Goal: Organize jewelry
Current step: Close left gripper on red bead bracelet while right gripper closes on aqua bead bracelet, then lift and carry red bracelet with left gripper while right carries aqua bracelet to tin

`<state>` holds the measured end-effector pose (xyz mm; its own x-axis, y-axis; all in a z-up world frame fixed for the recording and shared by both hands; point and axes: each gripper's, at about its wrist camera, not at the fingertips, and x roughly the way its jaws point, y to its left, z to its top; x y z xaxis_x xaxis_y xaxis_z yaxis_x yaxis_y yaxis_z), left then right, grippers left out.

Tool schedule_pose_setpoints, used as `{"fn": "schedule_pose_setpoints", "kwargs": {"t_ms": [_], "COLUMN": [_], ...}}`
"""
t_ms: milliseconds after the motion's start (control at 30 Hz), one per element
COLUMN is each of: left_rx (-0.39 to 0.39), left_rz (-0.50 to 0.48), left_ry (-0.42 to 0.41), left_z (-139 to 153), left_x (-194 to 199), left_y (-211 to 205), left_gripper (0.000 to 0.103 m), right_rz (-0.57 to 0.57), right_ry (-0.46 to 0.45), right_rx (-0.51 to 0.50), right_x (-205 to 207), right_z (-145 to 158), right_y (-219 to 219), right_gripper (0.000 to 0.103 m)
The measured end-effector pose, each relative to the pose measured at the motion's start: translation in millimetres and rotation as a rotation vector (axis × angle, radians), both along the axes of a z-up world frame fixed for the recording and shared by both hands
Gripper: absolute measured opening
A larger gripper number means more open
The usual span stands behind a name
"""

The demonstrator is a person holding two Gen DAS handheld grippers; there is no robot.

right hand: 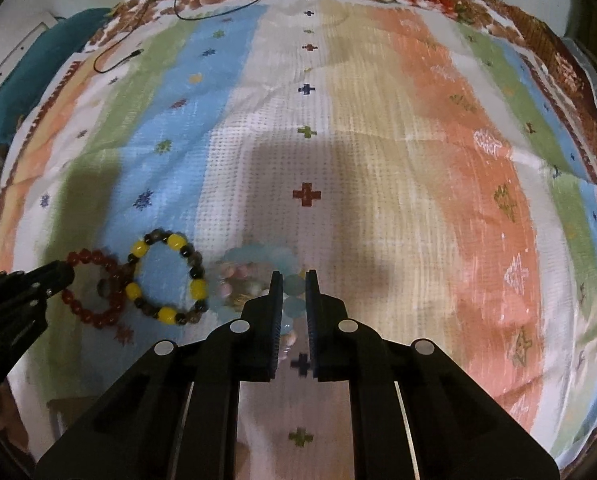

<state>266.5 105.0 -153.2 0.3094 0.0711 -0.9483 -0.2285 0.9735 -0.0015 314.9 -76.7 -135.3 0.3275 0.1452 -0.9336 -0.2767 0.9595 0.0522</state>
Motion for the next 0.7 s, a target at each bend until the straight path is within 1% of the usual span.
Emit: {"fn": "schedule_pose_setpoints", "kwargs": {"t_ms": [167, 233, 400, 700], "left_rx": [-0.005, -0.001, -0.012, -0.031], "left_rz": [-0.003, -0.005, 0.004, 0.01], "left_ry": [-0.022, -0.03, -0.054, -0.097], "left_z": [8.6, 14.2, 26.4, 48.6], "left_x": [-3.6, -5.0, -10.5, -22.5], "left_y": [-4.3, -6.4, -6.9, -8.8], "left_gripper": [0.013, 0.013, 0.013, 0.013], "right_rz": [0.013, 0.01, 0.009, 0.028], "right_ry": [-0.041, -0.044, -0.053, -0.118], "right_rx": [-0.03, -0.035, -0.014, 0.017], "right_x": [-11.9, -15.3, -24.2, -41.4], "right_z": [11.9, 13.4, 24.3, 55.2], "right_y": [-0.1, -1.2, -4.8, -7.1], "right_gripper": [0.012, 0.012, 0.012, 0.012]}}
